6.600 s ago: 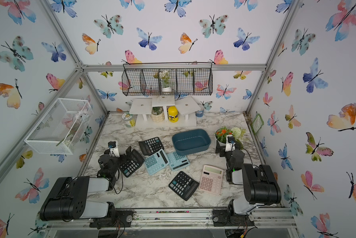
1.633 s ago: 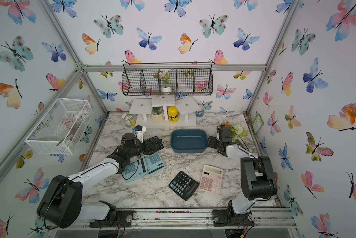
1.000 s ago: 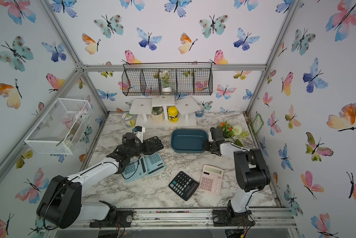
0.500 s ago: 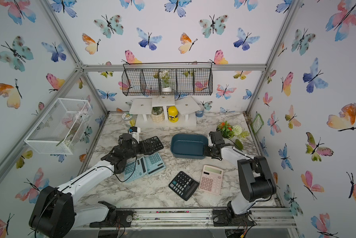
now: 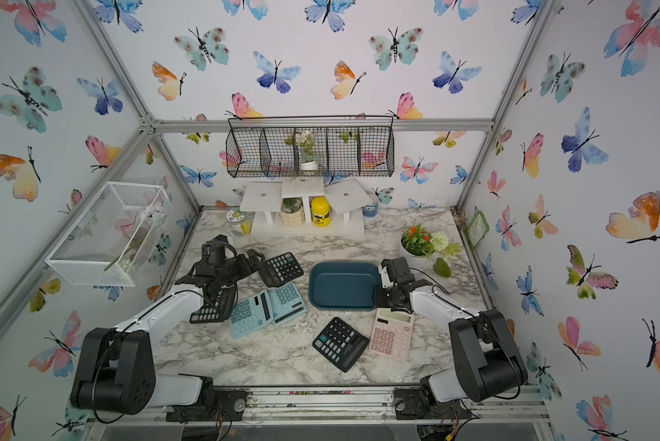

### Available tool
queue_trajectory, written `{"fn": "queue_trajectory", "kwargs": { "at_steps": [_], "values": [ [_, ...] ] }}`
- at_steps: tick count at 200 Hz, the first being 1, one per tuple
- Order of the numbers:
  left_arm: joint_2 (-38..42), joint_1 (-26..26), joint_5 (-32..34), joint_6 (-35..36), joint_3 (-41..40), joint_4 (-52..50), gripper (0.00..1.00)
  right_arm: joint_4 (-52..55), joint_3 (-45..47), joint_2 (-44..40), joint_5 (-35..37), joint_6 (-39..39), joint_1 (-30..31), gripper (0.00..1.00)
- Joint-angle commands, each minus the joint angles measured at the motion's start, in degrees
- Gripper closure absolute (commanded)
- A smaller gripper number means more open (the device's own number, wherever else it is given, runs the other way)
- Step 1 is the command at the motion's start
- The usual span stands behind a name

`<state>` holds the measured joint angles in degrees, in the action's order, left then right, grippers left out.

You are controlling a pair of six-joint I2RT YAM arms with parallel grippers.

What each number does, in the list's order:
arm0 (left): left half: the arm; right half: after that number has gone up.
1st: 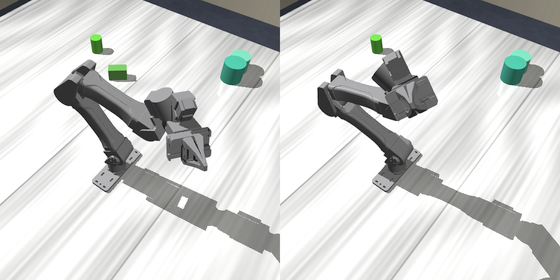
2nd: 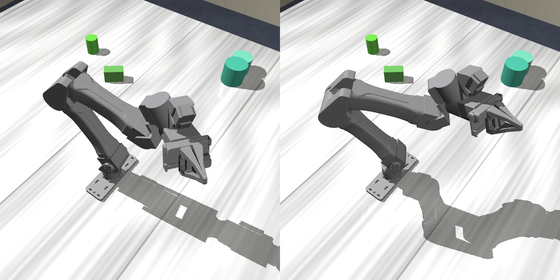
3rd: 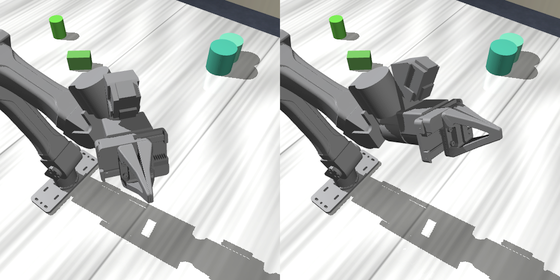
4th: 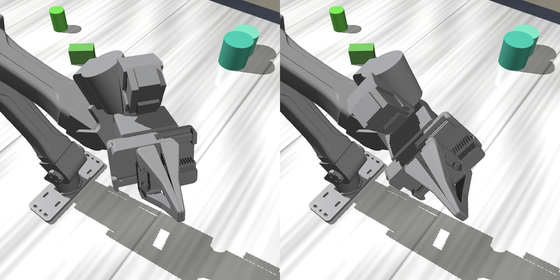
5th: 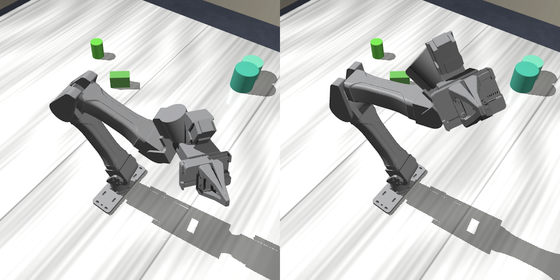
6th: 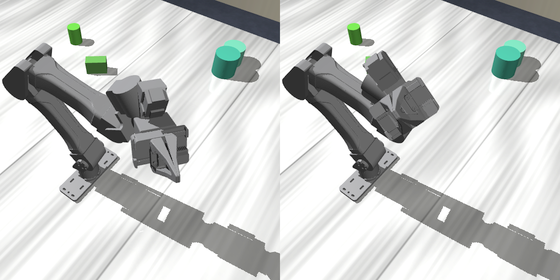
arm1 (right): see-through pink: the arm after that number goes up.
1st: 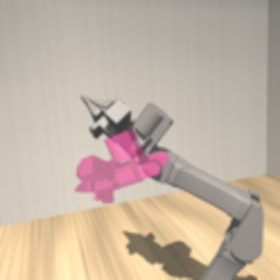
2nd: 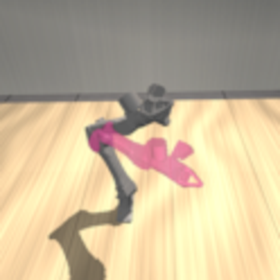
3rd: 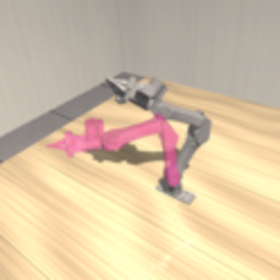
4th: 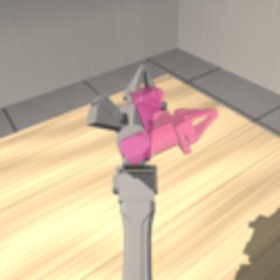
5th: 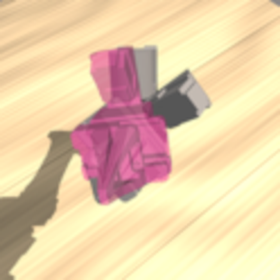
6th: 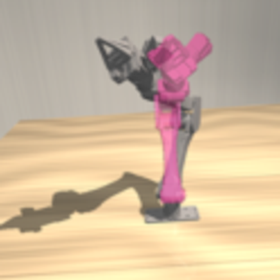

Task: Put the calculator in the storage box
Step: Move the storage box to the center of the board, then pick up the calculator at the center of the board.

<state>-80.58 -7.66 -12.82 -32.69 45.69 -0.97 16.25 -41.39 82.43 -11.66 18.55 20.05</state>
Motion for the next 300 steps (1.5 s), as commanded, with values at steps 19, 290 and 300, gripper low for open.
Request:
{"fn": "queue_trajectory", "kwargs": {
  "at_steps": [19, 290, 300],
  "values": [
    [-4.65, 0.01, -4.83, -0.92, 2.43, -1.14, 0.04, 5.37, -0.97, -3.77, 0.53, -0.45, 0.51, 0.56],
    [-17.75, 0.89, -7.04, -3.33, 9.53, -2.02, 1.0, 2.92, -1.5, -10.22, 2.19, 0.55, 0.52, 0.4],
    [-16.93, 0.89, -7.09, -3.29, 10.01, -3.18, 1.0, 2.75, -1.5, -10.78, 2.08, 0.31, 0.51, 0.37]
  ]
}}
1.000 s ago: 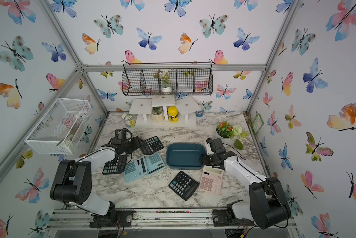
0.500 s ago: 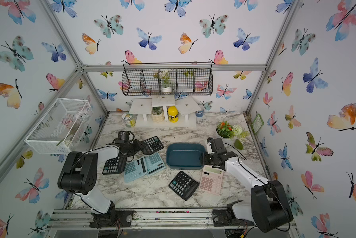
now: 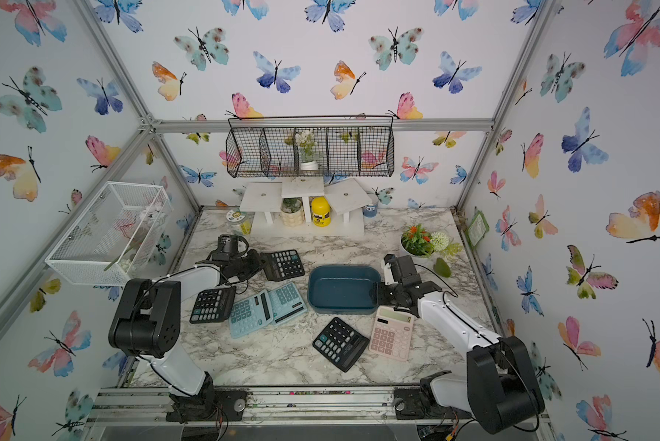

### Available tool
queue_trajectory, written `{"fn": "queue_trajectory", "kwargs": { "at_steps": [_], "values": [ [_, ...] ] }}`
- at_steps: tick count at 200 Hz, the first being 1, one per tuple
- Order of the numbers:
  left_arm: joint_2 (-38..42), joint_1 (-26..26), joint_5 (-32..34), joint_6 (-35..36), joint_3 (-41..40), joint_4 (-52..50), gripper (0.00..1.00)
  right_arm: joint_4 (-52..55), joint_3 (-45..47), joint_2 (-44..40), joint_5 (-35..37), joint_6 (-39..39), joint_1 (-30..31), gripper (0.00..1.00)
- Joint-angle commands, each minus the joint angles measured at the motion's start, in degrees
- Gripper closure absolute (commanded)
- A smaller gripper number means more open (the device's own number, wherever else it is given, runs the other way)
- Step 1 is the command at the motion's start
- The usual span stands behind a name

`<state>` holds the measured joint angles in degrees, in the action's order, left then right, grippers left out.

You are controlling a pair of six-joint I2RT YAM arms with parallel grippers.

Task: Put the calculator in the storage box
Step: Pick up the calculator at the center of the board.

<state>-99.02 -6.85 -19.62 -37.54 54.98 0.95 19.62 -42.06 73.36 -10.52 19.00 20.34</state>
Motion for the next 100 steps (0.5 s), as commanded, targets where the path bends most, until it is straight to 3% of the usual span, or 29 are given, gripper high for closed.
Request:
{"fn": "queue_trajectory", "kwargs": {
  "at_steps": [1, 63, 100],
  "values": [
    [1.58, 0.04, -0.31, 1.49, 0.78, -5.23, 1.0, -0.58, -0.83, -1.77, 0.95, -0.17, 0.23, 0.37],
    [6.65, -0.68, -1.88, -2.79, 7.71, -17.88, 1.0, -2.26, -2.09, -6.16, 0.08, -1.99, 2.09, 0.22],
    [9.56, -6.12, 4.32, -6.64, 16.75, -30.11, 1.0, -3.86, -4.34, -7.87, 3.99, -2.74, 9.2, 0.11]
  ]
}}
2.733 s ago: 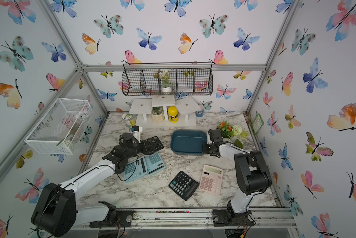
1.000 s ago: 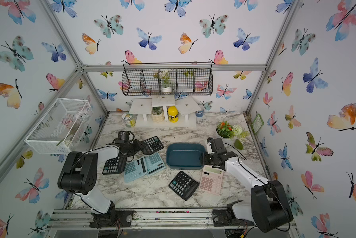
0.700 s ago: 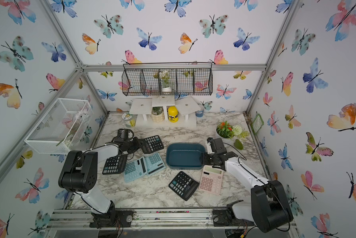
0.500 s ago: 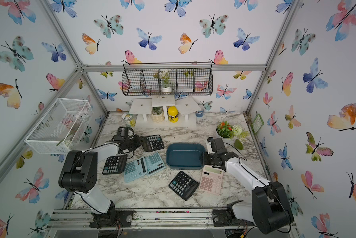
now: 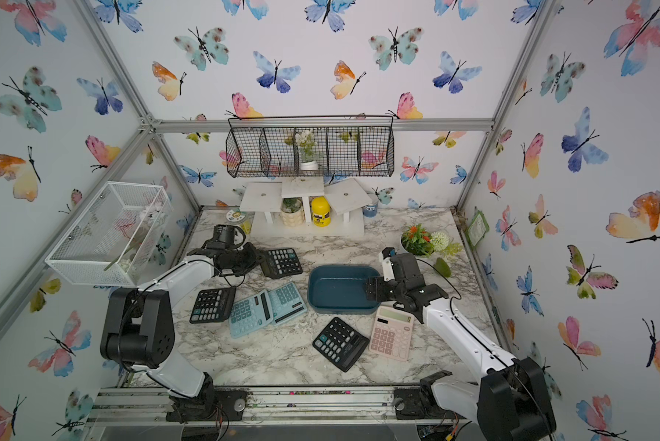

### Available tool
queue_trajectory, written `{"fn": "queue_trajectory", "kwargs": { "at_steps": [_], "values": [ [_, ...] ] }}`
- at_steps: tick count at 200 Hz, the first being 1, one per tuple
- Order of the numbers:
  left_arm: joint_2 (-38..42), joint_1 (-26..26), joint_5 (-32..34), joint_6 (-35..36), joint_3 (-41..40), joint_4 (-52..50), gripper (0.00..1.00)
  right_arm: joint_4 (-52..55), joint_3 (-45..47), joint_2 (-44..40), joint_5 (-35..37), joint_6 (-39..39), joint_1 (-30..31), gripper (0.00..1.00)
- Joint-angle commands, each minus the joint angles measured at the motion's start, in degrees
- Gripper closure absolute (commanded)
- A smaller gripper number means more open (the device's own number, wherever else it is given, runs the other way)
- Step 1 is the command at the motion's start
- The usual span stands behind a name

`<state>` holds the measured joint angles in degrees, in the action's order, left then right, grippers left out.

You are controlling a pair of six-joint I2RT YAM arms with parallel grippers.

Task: Put the calculator in the storage box
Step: Pick up the calculator at the center of the board.

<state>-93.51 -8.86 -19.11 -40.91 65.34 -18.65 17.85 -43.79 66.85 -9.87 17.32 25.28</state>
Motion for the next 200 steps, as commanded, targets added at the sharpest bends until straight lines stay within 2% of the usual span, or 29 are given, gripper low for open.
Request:
{"fn": "queue_trajectory", "kwargs": {
  "at_steps": [1, 21, 37, 74, 97, 134, 200],
  "values": [
    [4.09, -4.44, 4.13, -3.42, 6.56, -10.91, 1.0, -2.19, -2.7, -1.37, 3.52, -1.06, 4.52, 0.11],
    [4.57, -8.75, 10.77, -6.56, 13.74, -19.3, 1.0, -3.32, -4.68, -1.07, 6.73, -1.24, 9.65, 0.06],
    [4.87, -11.18, 12.95, -9.69, 17.72, -23.46, 1.0, -4.08, -6.85, -0.37, 10.05, -1.82, 14.28, 0.02],
    [6.29, -15.26, 13.35, -17.01, 20.89, -26.52, 1.0, -8.5, -12.06, 3.27, 19.17, -4.84, 26.88, 0.02],
    [6.97, -17.44, 13.9, -20.14, 21.94, -27.59, 1.0, -11.33, -14.97, 6.89, 23.92, -6.72, 31.85, 0.02],
    [8.03, -20.36, 14.46, -23.27, 21.94, -28.45, 1.0, -11.84, -20.05, 13.95, 27.16, -9.02, 35.27, 0.09],
    [9.49, -22.75, 14.98, -25.43, 19.77, -28.46, 1.0, -10.99, -24.91, 21.14, 33.55, -11.13, 38.57, 0.32]
  ]
}}
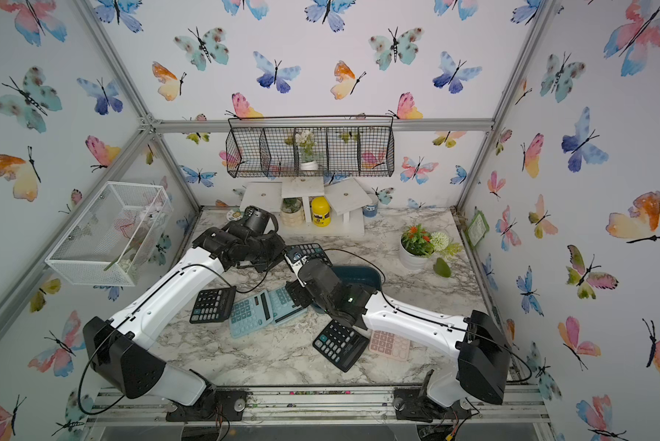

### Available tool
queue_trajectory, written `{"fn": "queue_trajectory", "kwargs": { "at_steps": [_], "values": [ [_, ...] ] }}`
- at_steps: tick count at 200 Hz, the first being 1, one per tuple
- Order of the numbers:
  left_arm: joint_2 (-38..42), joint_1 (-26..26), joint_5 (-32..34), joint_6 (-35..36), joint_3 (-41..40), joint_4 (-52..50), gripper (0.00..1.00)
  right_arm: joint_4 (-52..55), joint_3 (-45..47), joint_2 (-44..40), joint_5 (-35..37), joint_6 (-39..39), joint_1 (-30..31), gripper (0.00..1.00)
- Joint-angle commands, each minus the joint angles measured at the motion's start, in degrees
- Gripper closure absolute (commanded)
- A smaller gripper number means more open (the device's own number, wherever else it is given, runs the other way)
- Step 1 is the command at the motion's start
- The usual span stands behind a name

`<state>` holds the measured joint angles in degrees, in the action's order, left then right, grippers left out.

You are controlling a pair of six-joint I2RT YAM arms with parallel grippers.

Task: Put the calculator in the storage box
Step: Pick up the calculator at the center of the board.

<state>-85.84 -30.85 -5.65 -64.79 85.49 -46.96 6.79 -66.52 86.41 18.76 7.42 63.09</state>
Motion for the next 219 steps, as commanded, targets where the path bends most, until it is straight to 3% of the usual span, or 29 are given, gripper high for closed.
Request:
{"fn": "queue_trajectory", "kwargs": {
  "at_steps": [1, 61, 112, 131, 140, 152, 171, 180, 219],
  "values": [
    [1.77, -0.77, 1.52, -1.55, -0.44, -0.15, 1.0, 0.02, -2.19, 1.66, 5.03, -1.2, 0.78, 0.32],
    [2.14, -2.98, 1.28, -2.36, -1.13, -0.09, 1.0, 0.87, -4.14, 4.37, 11.2, -0.75, 1.07, 0.53],
    [1.92, -3.33, 0.74, -1.92, -1.05, -0.06, 1.0, 0.93, -4.14, 4.21, 10.64, -0.48, 1.29, 0.95],
    [1.75, -3.32, 0.21, -1.34, -0.45, -0.11, 1.0, 1.3, -3.85, 3.65, 10.27, 0.1, 1.51, 0.98],
    [1.82, -3.25, 0.45, -1.01, -0.17, -0.11, 0.86, 1.33, -3.34, 3.06, 10.07, 0.7, 1.51, 0.98],
    [2.17, -3.25, 1.51, -0.63, 0.44, -0.15, 0.55, 1.47, -2.43, 1.96, 10.22, 2.24, 1.49, 0.98],
    [3.52, -3.25, 3.82, -0.22, 1.07, -0.15, 0.22, 1.54, -0.31, -0.41, 10.56, 5.21, 1.51, 0.98],
    [4.51, -3.19, 5.53, -0.23, 1.25, -0.24, 0.01, 1.55, 0.74, -1.7, 10.61, 6.84, 1.51, 0.98],
    [11.31, -3.09, 17.28, -0.6, 1.3, -0.9, 0.01, 2.39, 3.9, -6.73, 9.62, 13.46, 1.42, 0.97]
  ]
}}
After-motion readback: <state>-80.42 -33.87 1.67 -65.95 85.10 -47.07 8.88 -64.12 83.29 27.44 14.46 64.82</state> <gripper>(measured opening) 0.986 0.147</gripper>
